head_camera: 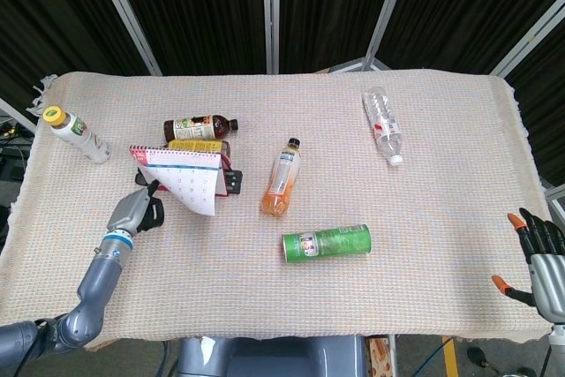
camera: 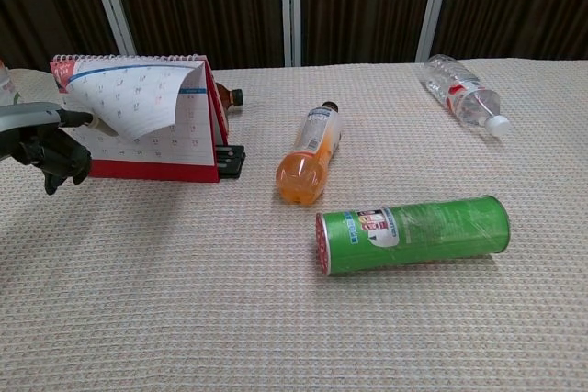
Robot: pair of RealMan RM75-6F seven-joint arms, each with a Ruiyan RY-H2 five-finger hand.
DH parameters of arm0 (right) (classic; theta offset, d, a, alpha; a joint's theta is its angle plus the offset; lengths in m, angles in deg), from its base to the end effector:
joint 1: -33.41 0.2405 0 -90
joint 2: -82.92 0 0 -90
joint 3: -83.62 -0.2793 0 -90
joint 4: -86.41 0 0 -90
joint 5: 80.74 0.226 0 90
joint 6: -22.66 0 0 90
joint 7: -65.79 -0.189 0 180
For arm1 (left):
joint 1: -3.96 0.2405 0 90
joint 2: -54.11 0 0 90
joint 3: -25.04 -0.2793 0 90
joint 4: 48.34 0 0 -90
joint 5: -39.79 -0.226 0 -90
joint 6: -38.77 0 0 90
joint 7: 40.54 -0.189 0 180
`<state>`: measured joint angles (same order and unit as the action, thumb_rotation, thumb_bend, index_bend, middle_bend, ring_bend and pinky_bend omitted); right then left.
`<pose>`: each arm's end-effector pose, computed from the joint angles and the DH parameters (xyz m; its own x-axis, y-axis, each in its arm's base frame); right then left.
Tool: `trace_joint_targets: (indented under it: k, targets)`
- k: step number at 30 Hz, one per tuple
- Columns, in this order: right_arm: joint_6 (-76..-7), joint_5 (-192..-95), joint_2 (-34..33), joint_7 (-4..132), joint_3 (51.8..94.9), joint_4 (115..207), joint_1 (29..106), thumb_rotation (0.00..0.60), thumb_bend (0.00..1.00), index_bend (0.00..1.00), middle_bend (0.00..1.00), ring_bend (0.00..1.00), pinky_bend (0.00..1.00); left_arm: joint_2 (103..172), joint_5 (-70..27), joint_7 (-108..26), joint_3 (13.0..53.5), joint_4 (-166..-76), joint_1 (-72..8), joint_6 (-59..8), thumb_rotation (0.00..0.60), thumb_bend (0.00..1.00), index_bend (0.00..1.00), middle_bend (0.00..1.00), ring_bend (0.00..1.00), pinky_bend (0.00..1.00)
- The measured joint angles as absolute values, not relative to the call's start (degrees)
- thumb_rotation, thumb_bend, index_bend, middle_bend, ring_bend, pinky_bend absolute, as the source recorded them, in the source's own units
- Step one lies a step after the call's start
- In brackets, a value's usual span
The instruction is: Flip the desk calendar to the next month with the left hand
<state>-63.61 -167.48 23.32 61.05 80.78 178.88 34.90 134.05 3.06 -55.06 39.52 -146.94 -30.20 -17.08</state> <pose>-0.3518 -0.2091 0.1846 0.3907 -0.0008 0.9205 -0.9200 0.0318 0.3905 -0.2337 0.3729 -0.0056 -0.0231 0.4046 0.9142 0.9836 0.1726 -0.0516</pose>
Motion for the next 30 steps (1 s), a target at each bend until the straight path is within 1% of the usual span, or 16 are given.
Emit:
trace_joint_targets:
  k: [4,5,7,9,10,12,13,15,17,18,19,23,24,27,30]
  targets:
    - [-63.64,-167.43,23.40,60.93,80.77,178.93,34.86,0.600,0.09,0.00,0.00,0.00,0.00,133.10,0.01,-54.16,39.76,-149.54,-29.87,-18.84,0.600,0.81,0.00,0.66,0.67,0.58]
    - [-63.67,-167.43,23.42,60.91,80.77,178.95,34.84,0.600,0.09,0.00,0.00,0.00,0.00,132.94,-1.00,-53.88,39.80,-150.00,-29.72,-19.32,0.600,0.81,0.00,0.65,0.66,0.57]
    - [-63.79,-167.48,23.43,60.86,80.77,179.04,34.80,0.600,0.09,0.00,0.00,0.00,0.00,132.69,-3.76,-53.30,39.87,-150.82,-29.33,-20.76,0.600,0.81,0.00,0.59,0.62,0.53]
    - [-63.84,-167.55,23.43,60.87,80.78,179.08,34.78,0.600,0.09,0.00,0.00,0.00,0.00,132.66,-7.38,-53.03,39.81,-151.18,-28.85,-23.05,0.600,0.80,0.01,0.49,0.53,0.49]
    - [-63.85,-167.58,23.43,60.89,80.79,179.10,34.78,0.600,0.09,0.00,0.00,0.00,0.00,132.69,-9.01,-52.96,39.75,-151.24,-28.64,-24.16,0.600,0.79,0.02,0.42,0.47,0.46]
    - [-63.89,-167.71,23.43,60.95,80.86,179.17,34.76,0.600,0.09,0.00,0.00,0.00,0.00,132.99,-12.84,-53.09,39.55,-150.93,-28.23,-27.02,0.600,0.77,0.02,0.28,0.35,0.37]
    - [-63.80,-167.72,23.43,60.92,80.90,179.21,34.78,0.600,0.09,0.00,0.00,0.00,0.00,133.17,-14.60,-53.40,39.43,-150.48,-28.14,-28.36,0.600,0.75,0.02,0.23,0.30,0.32]
    - [-63.73,-167.68,23.47,60.61,80.86,179.29,34.81,0.600,0.09,0.00,0.00,0.00,0.00,133.71,-18.76,-55.25,39.00,-148.62,-28.08,-31.28,0.600,0.66,0.00,0.08,0.15,0.19]
    - [-63.82,-167.54,23.56,60.26,80.73,179.29,34.80,0.600,0.09,0.00,0.00,0.00,0.00,133.96,-21.28,-57.53,38.75,-147.05,-28.23,-33.03,0.600,0.56,0.00,0.01,0.05,0.10]
    - [-63.86,-167.39,23.64,59.98,80.63,179.28,34.79,0.600,0.09,0.00,0.00,0.00,0.00,133.95,-21.90,-58.97,38.70,-146.40,-28.46,-33.37,0.600,0.50,0.00,0.00,0.02,0.07]
    - [-63.86,-167.24,23.72,59.70,80.53,179.28,34.79,0.600,0.09,0.00,0.00,0.00,0.00,133.83,-21.68,-60.02,38.75,-145.95,-28.81,-33.05,0.600,0.47,0.00,0.00,0.00,0.05]
    - [-63.54,-166.64,24.00,58.75,80.27,179.09,34.87,0.600,0.09,0.00,0.00,0.00,0.00,133.15,-17.89,-62.53,39.26,-144.99,-30.31,-29.77,0.600,0.32,0.00,0.00,0.00,0.01]
    - [-63.37,-166.45,24.02,58.62,80.22,178.98,34.91,0.600,0.09,0.00,0.00,0.00,0.00,132.81,-15.77,-63.56,39.50,-144.64,-31.07,-27.99,0.600,0.28,0.00,0.00,0.00,0.00]
    - [-62.86,-165.90,24.04,58.04,80.05,178.62,35.06,0.600,0.09,0.00,0.00,0.00,0.00,132.30,-12.08,-65.54,39.80,-143.69,-32.71,-24.61,0.600,0.20,0.00,0.00,0.00,0.00]
    - [-62.55,-165.44,24.03,57.75,79.89,178.36,35.15,0.600,0.09,0.00,0.00,0.00,0.00,132.02,-9.18,-66.76,39.90,-142.25,-34.35,-21.39,0.600,0.19,0.00,0.00,0.00,0.00]
